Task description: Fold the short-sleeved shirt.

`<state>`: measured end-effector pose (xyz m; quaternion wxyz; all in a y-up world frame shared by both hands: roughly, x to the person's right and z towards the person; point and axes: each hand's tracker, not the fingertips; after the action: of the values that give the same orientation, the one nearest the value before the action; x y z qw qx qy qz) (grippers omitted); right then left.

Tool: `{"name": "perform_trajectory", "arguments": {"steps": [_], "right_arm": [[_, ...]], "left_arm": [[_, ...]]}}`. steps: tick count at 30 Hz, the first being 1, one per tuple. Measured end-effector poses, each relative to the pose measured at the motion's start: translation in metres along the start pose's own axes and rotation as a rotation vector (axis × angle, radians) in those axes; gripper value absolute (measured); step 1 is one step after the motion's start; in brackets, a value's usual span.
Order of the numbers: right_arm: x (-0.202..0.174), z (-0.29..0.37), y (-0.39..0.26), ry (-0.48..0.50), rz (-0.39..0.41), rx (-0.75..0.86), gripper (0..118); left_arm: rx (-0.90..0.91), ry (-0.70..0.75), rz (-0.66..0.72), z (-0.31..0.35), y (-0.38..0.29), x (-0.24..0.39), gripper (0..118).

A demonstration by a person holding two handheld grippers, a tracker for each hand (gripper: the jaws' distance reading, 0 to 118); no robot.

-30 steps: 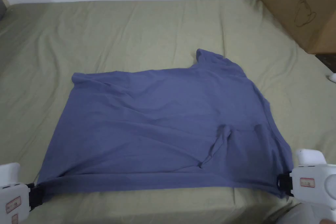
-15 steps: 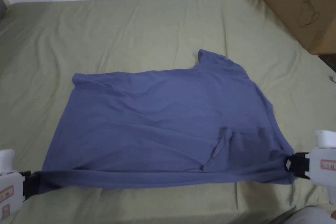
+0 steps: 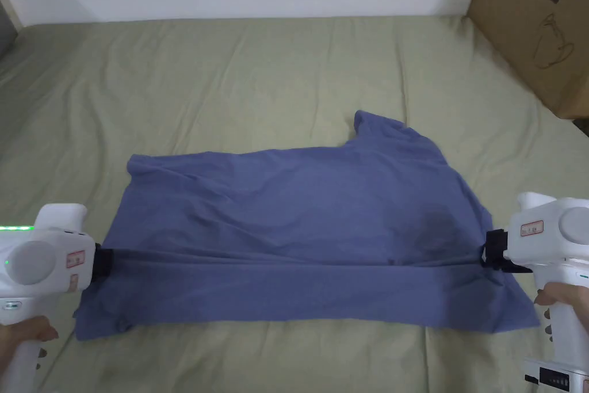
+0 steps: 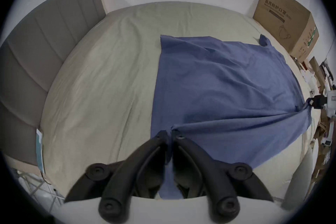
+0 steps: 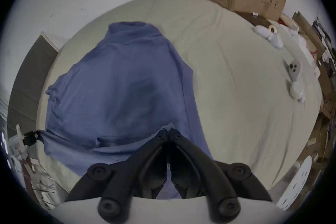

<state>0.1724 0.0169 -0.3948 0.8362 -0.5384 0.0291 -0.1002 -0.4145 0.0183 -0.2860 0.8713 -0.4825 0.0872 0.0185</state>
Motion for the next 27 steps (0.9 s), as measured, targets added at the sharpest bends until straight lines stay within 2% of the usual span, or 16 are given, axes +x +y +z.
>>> {"name": "perform_trajectory", "arguments": {"steps": [1,2,3,4,8,10,11,12,13,14,17,20,23,24,25,27], "right_arm": [[0.0,-0.002,-0.001,0.028,-0.01,-0.019,6],[0.001,-0.001,-0.003,0.014,-0.009,0.001,19],[0.001,0.001,-0.004,-0.015,-0.004,0.019,54],[0.001,0.003,-0.004,-0.055,0.015,0.018,77],[0.0,0.031,-0.015,-0.052,0.076,0.065,82],[0.0,0.043,-0.022,-0.04,0.084,0.088,78],[0.0,0.05,-0.027,-0.035,0.086,0.103,69],[0.0,0.056,-0.033,-0.031,0.085,0.121,45],[0.0,0.061,-0.039,-0.029,0.08,0.136,15],[0.0,0.066,-0.048,-0.02,0.075,0.142,0],[-0.001,0.071,-0.075,0.016,0.057,0.142,0],[-0.002,0.065,-0.094,-0.01,0.08,0.111,0],[-0.001,0.056,-0.103,-0.007,0.066,0.077,0],[-0.001,0.055,-0.105,-0.004,0.061,0.07,0],[-0.001,0.054,-0.107,0.001,0.059,0.068,0],[-0.001,0.055,-0.112,0.006,0.056,0.067,0]], "left_arm": [[-0.009,0.026,-0.022,-0.002,0.0,0.001,39],[-0.02,0.026,-0.026,-0.004,-0.001,0.002,58],[-0.023,0.02,-0.029,-0.004,-0.004,0.002,82],[-0.023,0.014,-0.027,-0.002,-0.006,0.001,94],[0.012,0.002,0.009,0.022,-0.022,-0.005,97],[0.035,-0.05,0.047,0.036,-0.031,-0.009,90],[0.044,-0.081,0.067,0.045,-0.037,-0.009,74],[0.051,-0.097,0.084,0.053,-0.044,-0.01,36],[0.054,-0.097,0.085,0.059,-0.051,-0.01,3],[0.056,-0.097,0.088,0.064,-0.06,-0.009,0],[0.033,-0.069,0.081,0.069,-0.084,-0.007,0],[0.021,-0.085,0.146,0.067,-0.098,-0.011,0],[0.045,-0.025,0.126,0.061,-0.096,-0.01,0],[0.056,-0.01,0.114,0.059,-0.092,-0.011,11],[0.045,-0.004,0.111,0.055,-0.089,-0.011,34],[0.036,-0.017,0.107,0.041,-0.082,-0.014,95]]}}
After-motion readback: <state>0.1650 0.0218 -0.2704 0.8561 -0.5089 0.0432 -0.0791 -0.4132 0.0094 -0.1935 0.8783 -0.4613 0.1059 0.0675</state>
